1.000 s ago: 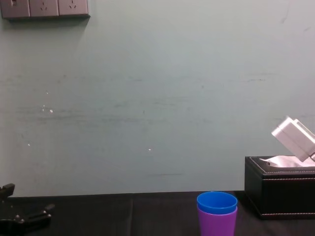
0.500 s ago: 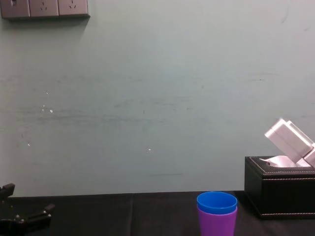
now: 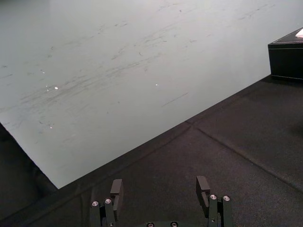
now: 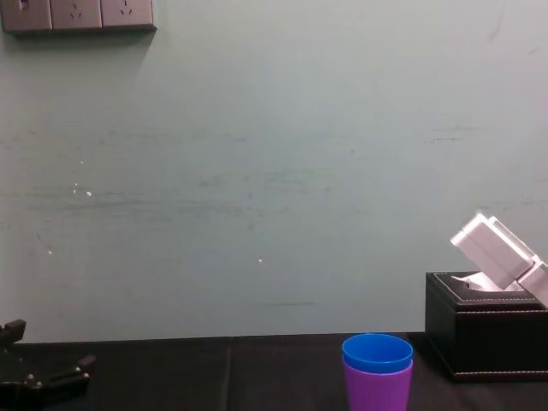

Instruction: Stack the three plastic cups sequentially using one hand.

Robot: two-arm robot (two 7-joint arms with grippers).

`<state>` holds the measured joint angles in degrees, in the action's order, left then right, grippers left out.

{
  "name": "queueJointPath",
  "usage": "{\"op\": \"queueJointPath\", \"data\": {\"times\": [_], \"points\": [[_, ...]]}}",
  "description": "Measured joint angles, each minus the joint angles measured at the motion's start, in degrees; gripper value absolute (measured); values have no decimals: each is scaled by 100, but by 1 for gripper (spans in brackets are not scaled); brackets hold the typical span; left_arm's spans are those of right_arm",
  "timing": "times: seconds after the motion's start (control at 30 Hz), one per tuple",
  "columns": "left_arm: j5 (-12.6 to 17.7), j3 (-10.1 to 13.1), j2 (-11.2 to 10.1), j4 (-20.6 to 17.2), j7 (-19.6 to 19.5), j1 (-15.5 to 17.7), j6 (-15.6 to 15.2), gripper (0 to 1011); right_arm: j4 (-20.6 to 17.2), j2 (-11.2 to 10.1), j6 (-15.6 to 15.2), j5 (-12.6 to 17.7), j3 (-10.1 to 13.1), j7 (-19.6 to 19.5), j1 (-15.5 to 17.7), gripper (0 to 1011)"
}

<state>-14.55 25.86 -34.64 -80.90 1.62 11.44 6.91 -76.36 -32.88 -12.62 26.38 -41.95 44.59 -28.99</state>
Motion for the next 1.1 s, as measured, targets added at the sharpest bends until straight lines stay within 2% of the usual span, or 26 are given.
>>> {"op": "queueJointPath", "data": {"times": [1.1], "points": [[0, 0, 0, 0, 0, 0, 0, 1010, 134, 143, 46, -22, 10, -66, 3, 1003]]}}
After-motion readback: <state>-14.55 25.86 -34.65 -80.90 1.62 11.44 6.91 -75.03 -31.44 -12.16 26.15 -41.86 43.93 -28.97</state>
